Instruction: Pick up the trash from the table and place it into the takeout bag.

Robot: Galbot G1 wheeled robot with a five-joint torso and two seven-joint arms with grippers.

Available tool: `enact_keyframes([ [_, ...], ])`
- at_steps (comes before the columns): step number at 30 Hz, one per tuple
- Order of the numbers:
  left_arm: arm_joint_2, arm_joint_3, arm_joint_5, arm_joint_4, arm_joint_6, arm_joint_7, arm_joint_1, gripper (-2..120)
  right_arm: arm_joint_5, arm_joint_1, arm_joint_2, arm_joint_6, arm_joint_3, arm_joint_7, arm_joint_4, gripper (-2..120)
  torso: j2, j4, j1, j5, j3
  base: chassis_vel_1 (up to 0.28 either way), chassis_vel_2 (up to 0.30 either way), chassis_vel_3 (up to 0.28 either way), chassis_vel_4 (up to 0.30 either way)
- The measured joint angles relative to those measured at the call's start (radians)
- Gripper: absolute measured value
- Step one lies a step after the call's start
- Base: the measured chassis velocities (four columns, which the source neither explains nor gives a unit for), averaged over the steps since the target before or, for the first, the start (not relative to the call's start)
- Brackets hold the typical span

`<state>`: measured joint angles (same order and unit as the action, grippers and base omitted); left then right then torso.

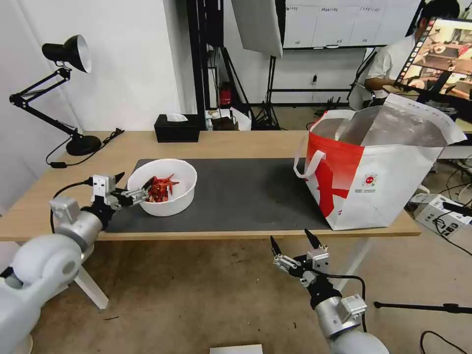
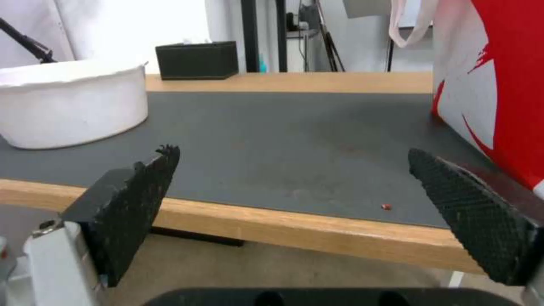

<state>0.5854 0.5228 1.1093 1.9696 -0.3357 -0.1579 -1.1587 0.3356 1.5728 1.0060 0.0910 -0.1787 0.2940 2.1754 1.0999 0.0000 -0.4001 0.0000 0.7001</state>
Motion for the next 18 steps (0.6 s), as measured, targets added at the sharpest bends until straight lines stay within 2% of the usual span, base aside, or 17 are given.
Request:
enact_keyframes([
  [1, -0.006, -0.002, 0.038, -0.007, -0.038, -0.019, 0.018, 100, 0.0, 0.0, 0.0, 0.0, 0.0, 0.0, 0.0, 100, 0.0, 0.0, 0.0, 0.0, 0.0, 0.0, 0.0, 0.0, 0.0],
  [2, -0.006, -0.002, 0.038, -0.007, -0.038, -0.019, 0.018, 100, 0.0, 0.0, 0.0, 0.0, 0.0, 0.0, 0.0, 100, 0.0, 0.0, 0.0, 0.0, 0.0, 0.0, 0.0, 0.0, 0.0],
  [5, -0.018, -0.024, 0.157, -0.047, -0.194, -0.093, 0.097, 100, 0.0, 0.0, 0.0, 0.0, 0.0, 0.0, 0.0, 100, 0.0, 0.0001, 0.0, 0.0, 0.0, 0.0, 0.0, 0.0, 0.0],
  [6, -0.018, -0.024, 0.157, -0.047, -0.194, -0.093, 0.097, 100, 0.0, 0.0, 0.0, 0.0, 0.0, 0.0, 0.0, 100, 0.0, 0.0001, 0.0, 0.0, 0.0, 0.0, 0.0, 0.0, 0.0],
  [7, -0.021, -0.031, 0.202, -0.064, -0.246, -0.116, 0.123, 100, 0.0, 0.0, 0.0, 0.0, 0.0, 0.0, 0.0, 100, 0.0, 0.0, 0.0, -0.0001, 0.0, 0.0, 0.0, 0.0, 0.0],
  [9, -0.02, -0.056, 0.272, -0.096, -0.305, -0.152, 0.171, 100, 0.0, 0.0, 0.0, 0.0, 0.0, 0.0, 0.0, 100, 0.0, 0.0001, 0.0, 0.0, 0.0, 0.0, 0.0, 0.0, 0.0],
  [13, -0.011, -0.091, 0.342, -0.146, -0.349, -0.189, 0.23, 100, 0.0, 0.0, 0.0, 0.0, 0.0, 0.0, 0.0, 100, 0.0, 0.0, 0.0, -0.0002, 0.0, 0.0, 0.0, 0.0, 0.0],
  [18, -0.002, -0.13, 0.388, -0.197, -0.368, -0.222, 0.283, 100, 0.0, 0.0, 0.0, 0.0, 0.0, 0.0, 0.0, 100, 0.0, 0.0001, 0.0, -0.0001, 0.0, 0.0, 0.0, 0.0, 0.0],
])
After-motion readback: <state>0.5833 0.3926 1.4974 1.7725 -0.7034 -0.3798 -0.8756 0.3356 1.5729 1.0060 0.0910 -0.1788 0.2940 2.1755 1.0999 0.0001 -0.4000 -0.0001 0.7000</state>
